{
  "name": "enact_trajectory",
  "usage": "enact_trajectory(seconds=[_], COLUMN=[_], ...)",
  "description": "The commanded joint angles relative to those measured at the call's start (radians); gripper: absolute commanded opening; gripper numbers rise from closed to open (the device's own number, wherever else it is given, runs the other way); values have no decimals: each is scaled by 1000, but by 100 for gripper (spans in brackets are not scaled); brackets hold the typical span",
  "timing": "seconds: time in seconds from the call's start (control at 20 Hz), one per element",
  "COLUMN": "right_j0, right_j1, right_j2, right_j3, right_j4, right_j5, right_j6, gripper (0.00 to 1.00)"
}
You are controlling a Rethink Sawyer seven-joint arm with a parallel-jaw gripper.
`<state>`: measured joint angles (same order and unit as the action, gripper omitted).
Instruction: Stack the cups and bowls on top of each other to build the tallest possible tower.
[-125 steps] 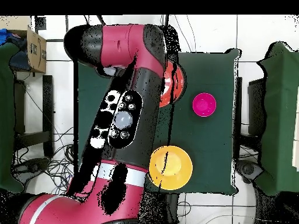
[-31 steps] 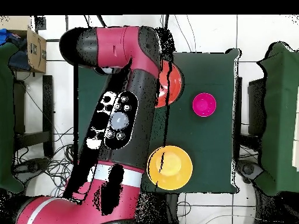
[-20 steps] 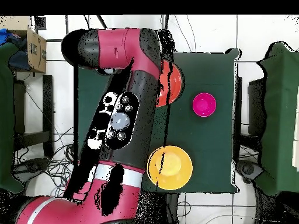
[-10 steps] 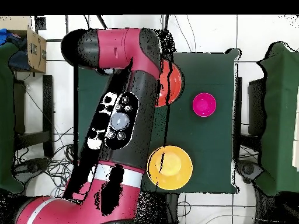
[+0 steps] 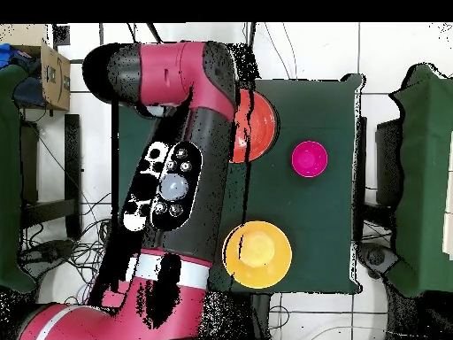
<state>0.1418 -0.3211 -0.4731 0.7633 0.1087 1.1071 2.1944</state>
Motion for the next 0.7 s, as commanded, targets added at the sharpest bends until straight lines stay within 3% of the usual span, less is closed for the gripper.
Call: enact_trajectory(seconds=[0.05, 0.7], right_j0=[29, 26], right_j1=[-41, -65], right_j2=[74, 60], right_j3=[50, -24], right_j4=[-7, -16], right_j5=[168, 291], right_j6=[22, 14], gripper=[100, 100])
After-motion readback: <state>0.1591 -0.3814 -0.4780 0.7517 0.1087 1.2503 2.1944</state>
